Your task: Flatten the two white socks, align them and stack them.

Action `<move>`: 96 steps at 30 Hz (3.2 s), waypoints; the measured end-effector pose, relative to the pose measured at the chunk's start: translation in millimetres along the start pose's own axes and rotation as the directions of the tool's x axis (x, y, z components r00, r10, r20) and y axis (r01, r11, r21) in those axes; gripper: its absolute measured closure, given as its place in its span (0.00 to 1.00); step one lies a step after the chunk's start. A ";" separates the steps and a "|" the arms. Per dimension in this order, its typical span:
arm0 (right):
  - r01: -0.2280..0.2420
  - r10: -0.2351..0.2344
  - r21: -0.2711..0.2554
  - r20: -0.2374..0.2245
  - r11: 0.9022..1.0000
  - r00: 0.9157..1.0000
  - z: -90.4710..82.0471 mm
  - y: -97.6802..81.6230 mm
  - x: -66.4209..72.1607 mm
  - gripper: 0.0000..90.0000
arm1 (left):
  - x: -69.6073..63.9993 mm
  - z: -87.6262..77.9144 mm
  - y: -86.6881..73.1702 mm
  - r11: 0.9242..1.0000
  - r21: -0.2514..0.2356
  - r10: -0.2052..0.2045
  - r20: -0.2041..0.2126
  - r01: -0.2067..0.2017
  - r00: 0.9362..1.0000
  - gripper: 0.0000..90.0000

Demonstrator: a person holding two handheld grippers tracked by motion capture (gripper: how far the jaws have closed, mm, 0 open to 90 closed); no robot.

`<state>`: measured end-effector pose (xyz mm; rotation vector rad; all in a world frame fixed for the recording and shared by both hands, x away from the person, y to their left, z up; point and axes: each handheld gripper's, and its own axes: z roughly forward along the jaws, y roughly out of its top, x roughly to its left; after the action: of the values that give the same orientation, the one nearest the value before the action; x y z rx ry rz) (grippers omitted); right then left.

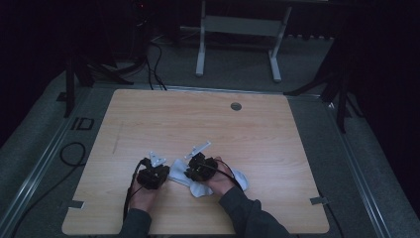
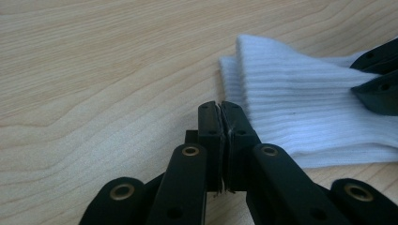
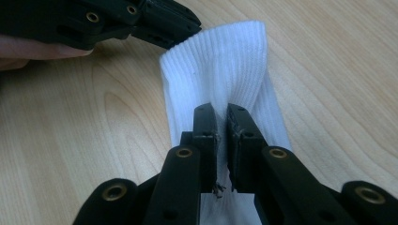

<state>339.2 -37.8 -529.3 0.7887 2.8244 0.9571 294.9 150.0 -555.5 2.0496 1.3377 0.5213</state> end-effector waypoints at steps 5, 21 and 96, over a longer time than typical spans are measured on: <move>-0.013 0.013 0.007 0.002 1.000 1.000 5.6 -1.5 -1.0 0.92 | -0.5 1.0 -0.2 1.000 0.004 0.000 0.000 0.000 1.000 0.97; -0.013 0.012 0.015 0.012 1.000 1.000 13.2 -4.1 -0.2 0.90 | -3.2 -9.0 3.1 0.999 -0.048 0.010 -0.003 -0.011 1.000 0.96; -0.172 0.205 -0.196 0.165 0.965 0.965 -93.6 -91.6 -50.7 0.69 | -22.5 2.6 5.0 0.996 -0.017 0.090 0.015 -0.090 0.996 0.98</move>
<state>322.2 -176.2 -512.6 1.0774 2.4988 1.0838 290.6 127.2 -553.6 2.1037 1.2329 0.5523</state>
